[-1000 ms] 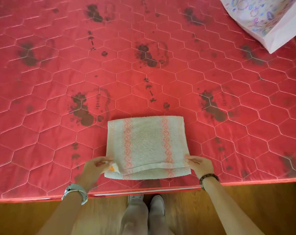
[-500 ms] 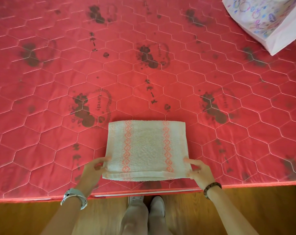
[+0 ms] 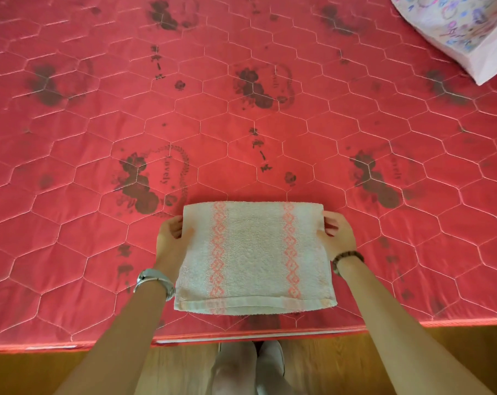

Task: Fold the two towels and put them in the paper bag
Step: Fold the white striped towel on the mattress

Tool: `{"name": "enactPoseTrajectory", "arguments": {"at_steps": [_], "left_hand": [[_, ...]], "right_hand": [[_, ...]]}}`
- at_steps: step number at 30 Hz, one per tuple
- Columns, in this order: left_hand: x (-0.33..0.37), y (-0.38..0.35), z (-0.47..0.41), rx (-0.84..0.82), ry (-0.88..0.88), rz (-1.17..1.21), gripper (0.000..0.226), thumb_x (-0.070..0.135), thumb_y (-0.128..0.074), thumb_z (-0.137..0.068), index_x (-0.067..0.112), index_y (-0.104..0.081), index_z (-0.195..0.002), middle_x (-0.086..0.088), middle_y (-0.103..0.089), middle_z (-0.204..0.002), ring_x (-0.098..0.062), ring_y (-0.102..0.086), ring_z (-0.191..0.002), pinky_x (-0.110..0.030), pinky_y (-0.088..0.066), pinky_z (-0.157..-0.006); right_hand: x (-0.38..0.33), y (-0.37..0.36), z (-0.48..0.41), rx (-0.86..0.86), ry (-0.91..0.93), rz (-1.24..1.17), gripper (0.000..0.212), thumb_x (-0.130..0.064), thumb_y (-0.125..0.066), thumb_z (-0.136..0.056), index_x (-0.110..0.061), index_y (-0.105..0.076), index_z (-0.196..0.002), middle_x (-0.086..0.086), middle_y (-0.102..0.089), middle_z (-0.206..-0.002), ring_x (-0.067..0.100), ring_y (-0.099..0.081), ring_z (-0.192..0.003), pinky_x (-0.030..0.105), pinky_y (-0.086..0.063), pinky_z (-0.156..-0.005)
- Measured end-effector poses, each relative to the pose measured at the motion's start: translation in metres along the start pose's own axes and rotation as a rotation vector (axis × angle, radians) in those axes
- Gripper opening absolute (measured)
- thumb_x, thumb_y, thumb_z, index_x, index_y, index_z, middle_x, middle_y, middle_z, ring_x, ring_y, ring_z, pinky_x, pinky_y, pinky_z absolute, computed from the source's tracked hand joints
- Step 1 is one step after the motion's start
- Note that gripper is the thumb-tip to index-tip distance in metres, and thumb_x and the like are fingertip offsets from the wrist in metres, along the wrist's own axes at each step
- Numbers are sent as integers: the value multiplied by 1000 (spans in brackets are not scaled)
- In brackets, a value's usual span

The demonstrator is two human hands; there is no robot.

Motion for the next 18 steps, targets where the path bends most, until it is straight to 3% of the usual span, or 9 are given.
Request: {"name": "enactPoseTrajectory", "arguments": {"at_steps": [4, 10, 14, 18], "left_hand": [[6, -15, -23, -6, -3, -61, 42, 16, -67, -92, 13, -59, -134, -1, -66, -117, -16, -61, -97, -22, -50, -69], [25, -25, -51, 3, -60, -81, 39, 17, -72, -89, 13, -65, -128, -3, -69, -113, -24, -64, -104, -39, -56, -89], [53, -37, -75, 35, -127, -73, 38, 18, -72, -89, 12, -64, -126, -2, -66, -108, -22, -62, -98, -37, -54, -83], [77, -49, -97, 54, -138, -16, 37, 15, -71, -90, 13, -62, -126, 1, -61, -111, -17, -56, -99, -29, -49, -81]], "right_hand": [[-6, -13, -18, 73, -44, -91, 40, -10, -65, -88, -17, -53, -125, 1, -63, -104, 14, -60, -87, 28, -51, -74], [-21, -16, -45, 115, 16, -31, 38, -4, -63, -87, -14, -54, -123, -1, -59, -102, 9, -56, -78, 26, -51, -73], [-48, -18, -76, 146, 82, 25, 34, -5, -62, -88, -15, -54, -120, -2, -59, -98, 12, -56, -79, 18, -44, -64], [-71, -25, -101, 210, 117, 10, 33, 0, -59, -88, -12, -56, -119, -1, -59, -96, 11, -54, -77, 12, -47, -66]]}}
Point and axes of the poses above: each hand's wrist, its own z-axis away from the middle knuckle, its own y-axis out of the back of the hand, x = y × z, the point moved 1 cm from there along -z, towards the middle knuckle
